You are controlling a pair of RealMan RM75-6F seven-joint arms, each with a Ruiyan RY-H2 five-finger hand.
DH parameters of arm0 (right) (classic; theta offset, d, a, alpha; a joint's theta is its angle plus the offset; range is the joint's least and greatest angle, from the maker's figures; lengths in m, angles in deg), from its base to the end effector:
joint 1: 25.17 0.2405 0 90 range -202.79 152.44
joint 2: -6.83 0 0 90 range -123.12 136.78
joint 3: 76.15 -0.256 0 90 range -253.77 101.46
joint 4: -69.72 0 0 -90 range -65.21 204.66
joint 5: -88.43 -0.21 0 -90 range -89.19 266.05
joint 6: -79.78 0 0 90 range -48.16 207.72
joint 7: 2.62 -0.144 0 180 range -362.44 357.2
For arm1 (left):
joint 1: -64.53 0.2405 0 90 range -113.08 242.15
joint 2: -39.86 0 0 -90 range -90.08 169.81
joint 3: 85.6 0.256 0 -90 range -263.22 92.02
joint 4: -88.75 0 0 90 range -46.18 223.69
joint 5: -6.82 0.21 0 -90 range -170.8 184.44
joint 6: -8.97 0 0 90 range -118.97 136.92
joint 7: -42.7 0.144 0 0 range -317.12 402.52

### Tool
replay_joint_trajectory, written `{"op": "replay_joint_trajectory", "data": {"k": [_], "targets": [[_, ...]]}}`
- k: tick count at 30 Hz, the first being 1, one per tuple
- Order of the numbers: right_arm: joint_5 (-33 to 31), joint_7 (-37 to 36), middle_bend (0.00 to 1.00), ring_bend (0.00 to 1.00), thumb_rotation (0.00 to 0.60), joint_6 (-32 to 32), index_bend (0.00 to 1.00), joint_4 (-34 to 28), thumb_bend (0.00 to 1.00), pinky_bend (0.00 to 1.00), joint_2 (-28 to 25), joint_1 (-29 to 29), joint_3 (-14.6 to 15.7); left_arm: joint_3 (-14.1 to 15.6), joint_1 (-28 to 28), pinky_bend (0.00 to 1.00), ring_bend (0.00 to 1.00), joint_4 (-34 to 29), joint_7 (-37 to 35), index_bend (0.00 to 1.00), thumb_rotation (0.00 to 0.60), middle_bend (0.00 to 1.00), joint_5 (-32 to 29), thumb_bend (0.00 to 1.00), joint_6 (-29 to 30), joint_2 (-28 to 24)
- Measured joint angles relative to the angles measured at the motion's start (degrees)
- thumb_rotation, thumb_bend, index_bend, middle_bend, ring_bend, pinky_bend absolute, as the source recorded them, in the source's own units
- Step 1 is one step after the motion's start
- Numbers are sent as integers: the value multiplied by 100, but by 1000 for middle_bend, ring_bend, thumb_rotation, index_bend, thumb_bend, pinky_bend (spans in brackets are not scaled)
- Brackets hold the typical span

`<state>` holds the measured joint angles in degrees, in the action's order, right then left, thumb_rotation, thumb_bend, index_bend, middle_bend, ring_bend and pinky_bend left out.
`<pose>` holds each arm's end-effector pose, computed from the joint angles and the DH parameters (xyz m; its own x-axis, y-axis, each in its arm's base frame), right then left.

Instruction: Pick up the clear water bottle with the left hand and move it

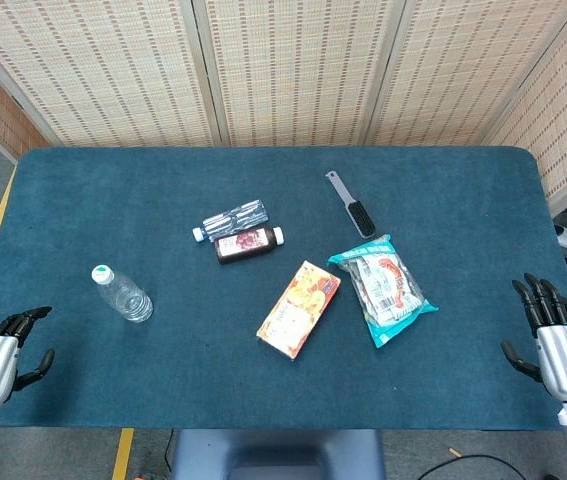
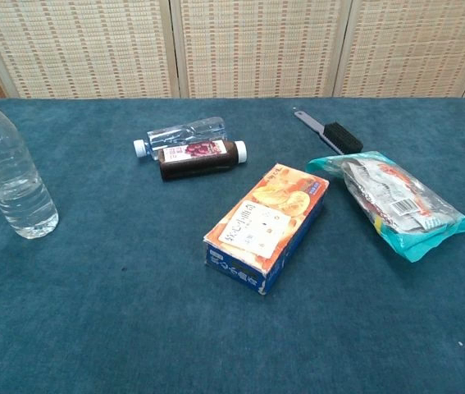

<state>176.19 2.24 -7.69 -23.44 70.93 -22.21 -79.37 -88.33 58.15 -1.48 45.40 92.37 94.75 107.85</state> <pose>-0.3070 -0.1718 0.1625 0.4607 0.0327 0.8870 -0.8873 -0.0090 0.4612 -0.3078 0.1889 0.1423 0.4096 -0.0162 0.9121 0.9118 -0.0255 -0.4099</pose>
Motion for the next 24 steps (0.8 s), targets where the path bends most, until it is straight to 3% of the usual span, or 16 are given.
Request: {"op": "replay_joint_trajectory", "data": {"k": [11, 24], "targets": [[214, -150, 0, 0, 600, -214, 0, 59, 240, 164, -15, -46, 23, -102, 34, 409, 254, 354, 605, 167, 600, 235, 39, 357, 264, 389], [212, -437, 0, 0, 600, -444, 0, 185, 241, 164, 93, -81, -121, -98, -14, 361, 213, 210, 637, 102, 600, 182, -246, 357, -74, 487]]}}
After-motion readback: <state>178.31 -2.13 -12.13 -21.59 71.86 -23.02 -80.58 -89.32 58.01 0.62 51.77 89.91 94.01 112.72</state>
